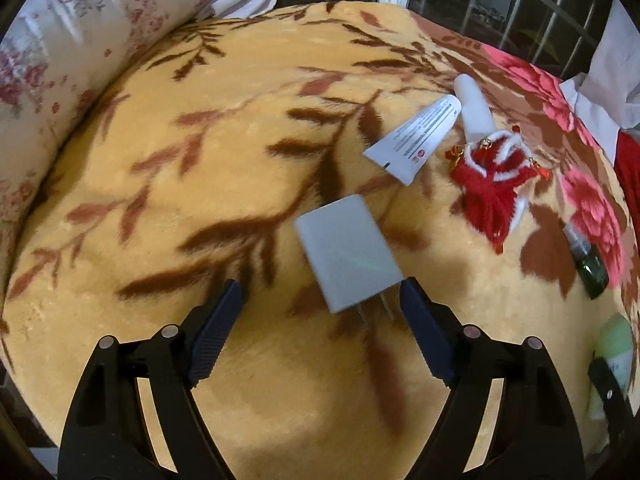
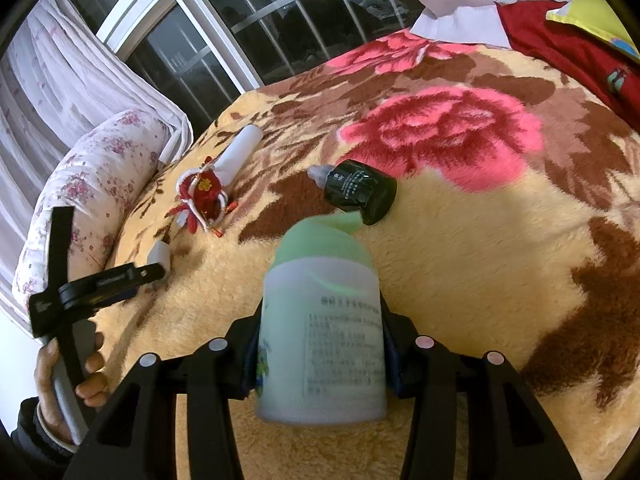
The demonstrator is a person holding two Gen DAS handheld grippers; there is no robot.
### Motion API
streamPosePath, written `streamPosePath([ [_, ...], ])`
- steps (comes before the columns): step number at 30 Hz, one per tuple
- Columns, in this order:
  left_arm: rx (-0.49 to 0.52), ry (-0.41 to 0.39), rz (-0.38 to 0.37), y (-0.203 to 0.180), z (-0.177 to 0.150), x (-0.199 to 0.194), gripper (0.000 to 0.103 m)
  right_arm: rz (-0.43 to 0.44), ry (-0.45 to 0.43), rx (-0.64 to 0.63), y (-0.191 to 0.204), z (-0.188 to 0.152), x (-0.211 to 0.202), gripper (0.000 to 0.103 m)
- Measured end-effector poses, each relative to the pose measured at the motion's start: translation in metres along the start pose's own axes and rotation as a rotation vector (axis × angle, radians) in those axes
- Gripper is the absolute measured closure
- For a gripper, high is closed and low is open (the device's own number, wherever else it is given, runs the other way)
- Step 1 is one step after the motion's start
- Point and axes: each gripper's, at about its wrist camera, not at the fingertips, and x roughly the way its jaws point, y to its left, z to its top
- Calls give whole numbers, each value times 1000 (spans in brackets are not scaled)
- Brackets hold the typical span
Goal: Collect trash
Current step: 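Grasp the white charger plug with the left gripper while the right holds the jar, then lower both grippers over the orange bin and open them to drop the items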
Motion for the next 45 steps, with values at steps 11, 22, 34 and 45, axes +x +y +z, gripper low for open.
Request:
streamPosePath([
  [11, -31, -3, -1, -21, 18, 19, 23, 1, -1, -3, -1, 0, 1, 56],
  [22, -59, 3, 33, -15, 23, 30, 53, -34, -5, -19, 2, -1, 2, 57],
  [34, 161, -211, -162, 15, -29, -39, 63, -66, -59, -82, 36, -15, -16, 57],
  [45, 242, -306, -292, 45, -94, -90, 63, -48, -80, -147, 89, -54, -38, 57],
])
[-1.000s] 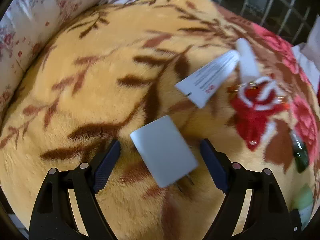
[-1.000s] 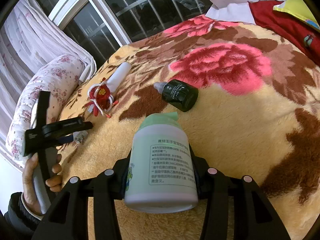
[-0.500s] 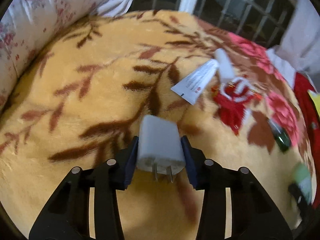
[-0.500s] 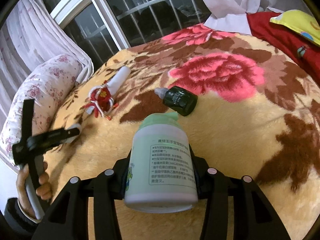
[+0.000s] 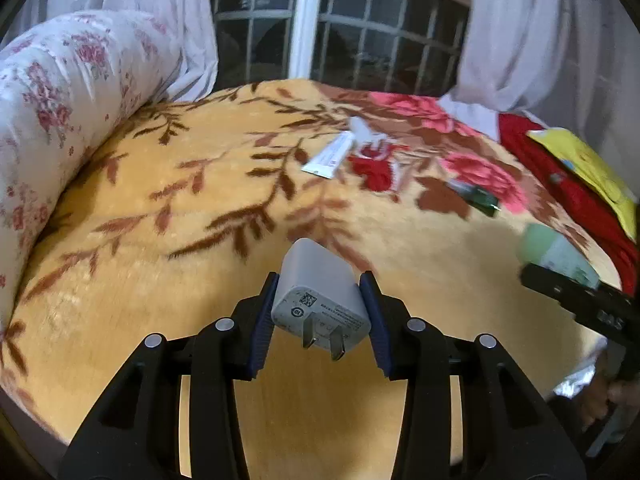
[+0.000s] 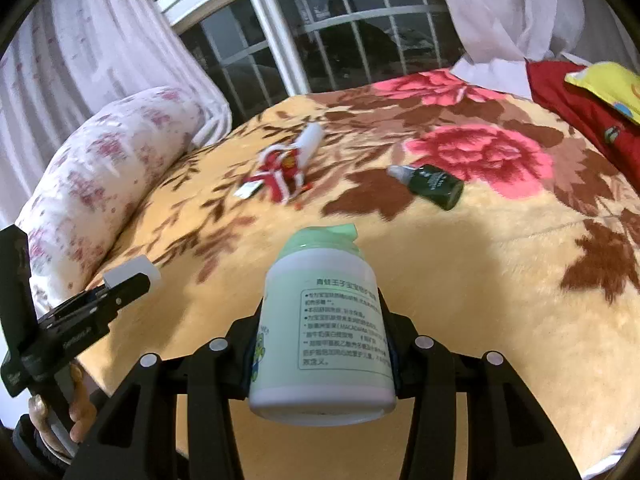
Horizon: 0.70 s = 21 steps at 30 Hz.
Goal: Collect trash
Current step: 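Lower both grippers over the orange bin and open them to drop the items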
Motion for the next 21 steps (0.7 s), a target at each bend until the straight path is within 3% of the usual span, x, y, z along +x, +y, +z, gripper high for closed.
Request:
streamPosePath([
  [10, 50, 4, -29, -12, -52, -64, 63, 45, 5, -36, 35, -47, -47, 57],
  [14, 102, 12, 7, -18, -79, -85, 63, 65, 11, -50, 48, -73, -67, 57],
  [21, 139, 111, 14, -28, -133, -97, 65, 51, 45, -84, 65, -135, -94, 57],
])
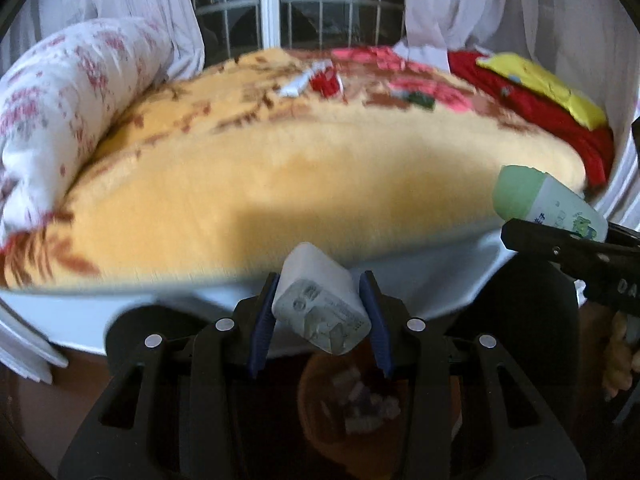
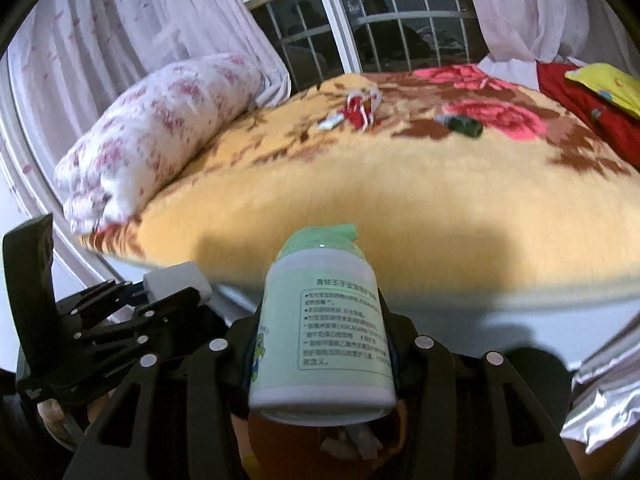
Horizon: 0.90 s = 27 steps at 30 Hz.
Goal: Collect trash
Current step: 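Lower both grippers over the orange bin and open them to drop the items, then grasp the red-and-white knotted ornament with the left gripper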
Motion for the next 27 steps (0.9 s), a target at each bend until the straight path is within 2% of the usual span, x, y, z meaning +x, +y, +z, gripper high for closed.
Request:
streamPosePath([
  [2, 16, 27, -8, -6, -12, 3, 79, -14, 24, -4, 2, -16, -1, 56],
  [5, 18, 101, -40, -12, -29, 16, 79, -26, 65, -7, 4, -38, 1, 56],
  [7, 25, 123, -52, -15, -36, 20, 79, -24, 89, 1, 3, -50, 3, 56],
  [14, 46, 136, -54, -22, -41, 24, 79, -26, 149, 31, 0, -62, 15, 55],
  [15, 51, 135, -50, -23, -41, 24, 73, -28, 155, 34, -1, -61, 17, 49],
  [16, 56, 131, -43, -23, -40, 24, 54, -28, 157, 37, -2, -62, 18, 46],
  [18, 63, 100, -27, -24, -40, 20, 34, -28, 160, 37, -3, -62, 19, 46],
  [27, 66, 114, -20, -24, -41, 23, 33, -41, 143, 51, -5, -63, 16, 46],
])
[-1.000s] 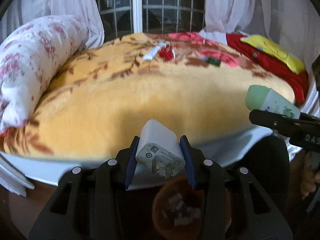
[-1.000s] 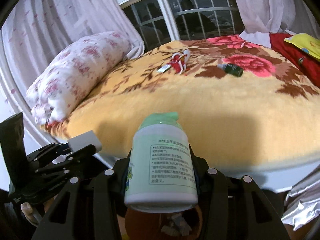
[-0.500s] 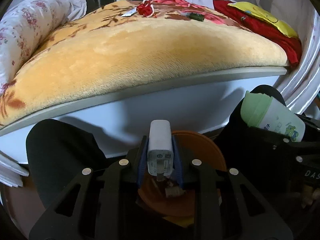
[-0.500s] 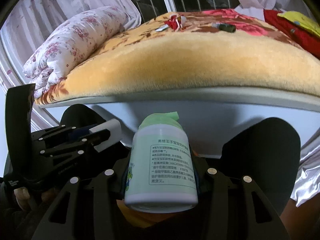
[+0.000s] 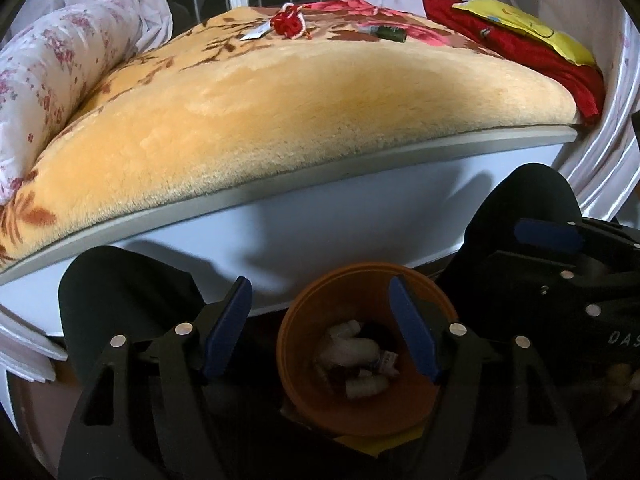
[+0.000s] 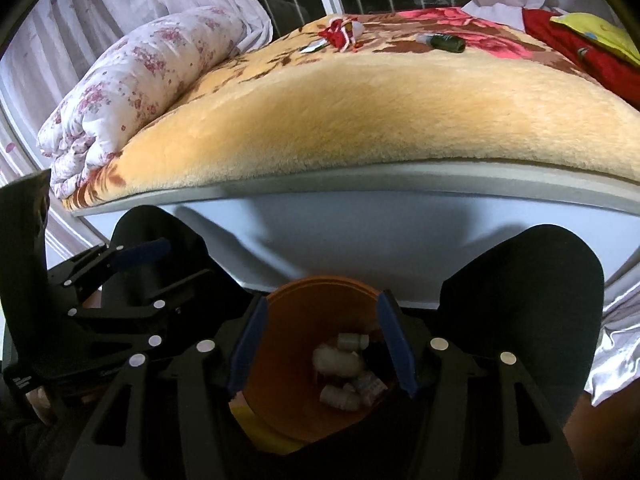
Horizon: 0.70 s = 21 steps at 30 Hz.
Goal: Collect trash
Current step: 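Grasp the red-and-white knotted ornament with the left gripper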
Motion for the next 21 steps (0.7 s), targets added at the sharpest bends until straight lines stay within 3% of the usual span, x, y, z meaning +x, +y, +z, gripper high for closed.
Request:
streamPosePath([
  [14, -9, -17, 30, 13, 10, -10, 26, -2, -50, -30, 2, 13, -16, 35],
  [18, -34, -49, -4, 33, 42, -27, 24, 25, -71, -57, 1, 37, -26, 27],
  [21, -41, -101, -8, 52, 92, -30, 17, 34, -114, -65, -7, 70, -32, 24],
])
